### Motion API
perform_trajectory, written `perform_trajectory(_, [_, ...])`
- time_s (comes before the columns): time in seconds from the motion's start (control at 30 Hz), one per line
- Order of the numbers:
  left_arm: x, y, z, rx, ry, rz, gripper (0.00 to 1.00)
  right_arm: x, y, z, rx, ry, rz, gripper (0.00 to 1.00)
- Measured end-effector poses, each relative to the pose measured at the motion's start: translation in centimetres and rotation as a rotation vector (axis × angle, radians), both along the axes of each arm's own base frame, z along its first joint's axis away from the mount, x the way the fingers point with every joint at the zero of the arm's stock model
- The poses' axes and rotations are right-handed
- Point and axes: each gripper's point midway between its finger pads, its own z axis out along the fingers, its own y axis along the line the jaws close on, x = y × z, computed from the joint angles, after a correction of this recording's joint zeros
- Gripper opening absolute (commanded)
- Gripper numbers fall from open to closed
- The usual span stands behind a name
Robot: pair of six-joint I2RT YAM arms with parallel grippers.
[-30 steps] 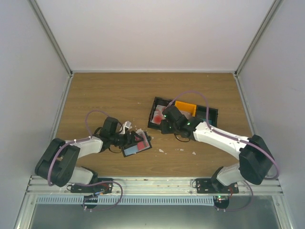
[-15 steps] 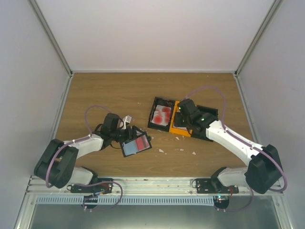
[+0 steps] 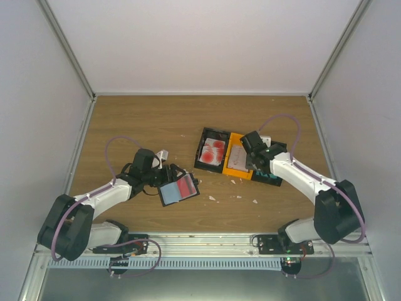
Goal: Put the credit cards into the card holder
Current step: Adjust the storage box at the center of the board.
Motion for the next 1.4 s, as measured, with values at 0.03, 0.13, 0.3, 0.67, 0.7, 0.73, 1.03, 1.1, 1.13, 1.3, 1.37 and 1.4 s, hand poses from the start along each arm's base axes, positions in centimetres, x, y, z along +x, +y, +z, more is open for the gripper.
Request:
perform_trajectory(0.03, [0.0, 0.1, -0.1, 0.004, 0.002, 0.001, 0.67, -0.1, -0.4, -0.5, -0.023, 0.011, -0.014, 0.31])
perform_trajectory(0.13, [-0.2, 0.2, -0.4, 0.014, 0.009, 0.004, 0.67, 0.5, -0.7, -0.5, -0.038, -0.014, -0.042, 0.3])
perform_trajectory(0.3, [-0.1, 0.3, -0.4, 0.019, 0.008, 0.005, 0.67, 1.1, -0.6, -0.6, -0.036, -0.041, -0.048, 0.29])
perform_trajectory(0.67, [-0.3, 0.4, -0.7, 0.022, 0.015, 0.005, 0.67, 0.2, -2.0, 1.5, -0.02, -0.098, -0.102, 0.18])
perform_trajectory(0.7, [-0.3, 0.4, -0.7, 0.023, 0.016, 0.005, 0.67, 0.0, -2.2, 1.9, -0.018, -0.111, -0.114, 0.18])
perform_trajectory(0.73, [-0.4, 0.4, -0.7, 0.023, 0.017, 0.005, 0.67, -0.2, -2.5, 2.2, -0.017, -0.124, -0.125, 0.18])
perform_trajectory(1.03, [-0.4, 0.4, -0.3, 0.017, 0.004, 0.005, 0.66, -2.0, -1.9, -2.2, -0.001, 0.021, -0.072, 0.18])
perform_trajectory(1.1, [-0.4, 0.4, -0.1, 0.015, -0.001, 0.005, 0.67, -2.2, -1.3, -3.2, 0.013, 0.061, -0.042, 0.18])
perform_trajectory(1.13, [-0.4, 0.4, 0.0, 0.015, -0.003, 0.005, 0.67, -2.2, -1.0, -3.6, 0.019, 0.074, -0.028, 0.18])
perform_trajectory(1.3, [-0.5, 0.4, 0.0, 0.017, 0.0, 0.006, 0.67, -1.8, 1.2, -4.3, 0.105, 0.101, 0.069, 0.21])
perform_trajectory(1.37, [-0.5, 0.5, -0.1, 0.019, 0.004, 0.005, 0.67, -1.4, 2.3, -4.4, 0.145, 0.103, 0.11, 0.22])
perform_trajectory(1.4, [-0.6, 0.5, -0.2, 0.021, 0.005, 0.005, 0.67, -1.2, 2.9, -4.4, 0.165, 0.103, 0.132, 0.23])
